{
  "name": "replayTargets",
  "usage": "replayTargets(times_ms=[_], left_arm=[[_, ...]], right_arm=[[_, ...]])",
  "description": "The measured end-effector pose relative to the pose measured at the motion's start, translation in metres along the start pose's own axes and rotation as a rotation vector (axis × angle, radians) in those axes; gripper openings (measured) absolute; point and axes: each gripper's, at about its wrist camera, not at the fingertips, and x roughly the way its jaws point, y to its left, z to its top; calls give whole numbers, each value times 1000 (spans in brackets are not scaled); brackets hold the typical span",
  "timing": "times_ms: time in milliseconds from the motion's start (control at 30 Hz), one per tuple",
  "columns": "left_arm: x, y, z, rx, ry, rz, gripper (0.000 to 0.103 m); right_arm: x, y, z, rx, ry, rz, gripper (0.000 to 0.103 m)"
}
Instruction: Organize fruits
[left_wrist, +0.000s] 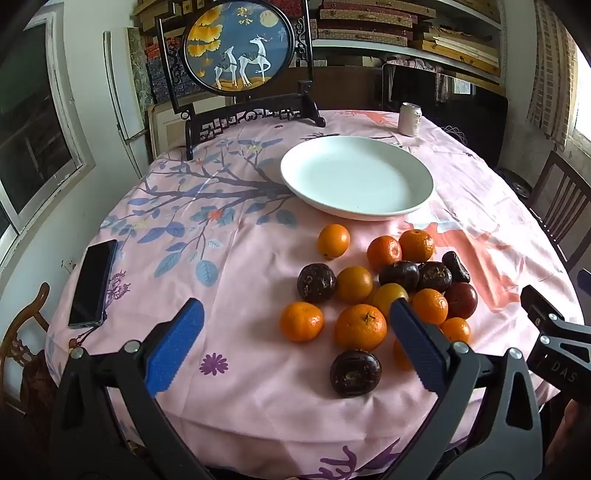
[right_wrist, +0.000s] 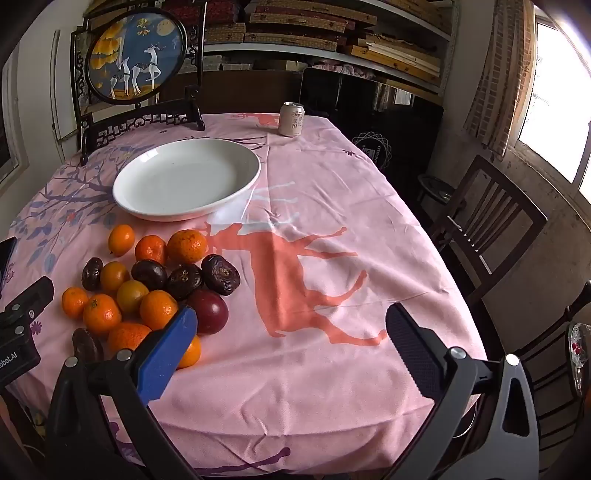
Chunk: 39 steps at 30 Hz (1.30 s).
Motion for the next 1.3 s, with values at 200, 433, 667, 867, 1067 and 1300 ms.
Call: replayTargets(times_ms=[200,433,667,867,1067,1300], left_arm=[[3,0,2,2,2,11,101],[4,-2,1,-2,-5,2,101],[3,1,0,-3,-7,1,101],[2,1,0,-3,-9,2,101],[2,2,1,-4,-9,2,101],[1,1,0,-6,-8,1,101]], right_arm=[[-1,0,0,0,-3,-1,102],[-1,0,0,1,-2,1,102],[-1,1,0,1,-2,2,102],[-2,1,0,2,-3,2,102],[-2,1,0,2,-3,3,102],[-2,1,0,2,-2,2,102]])
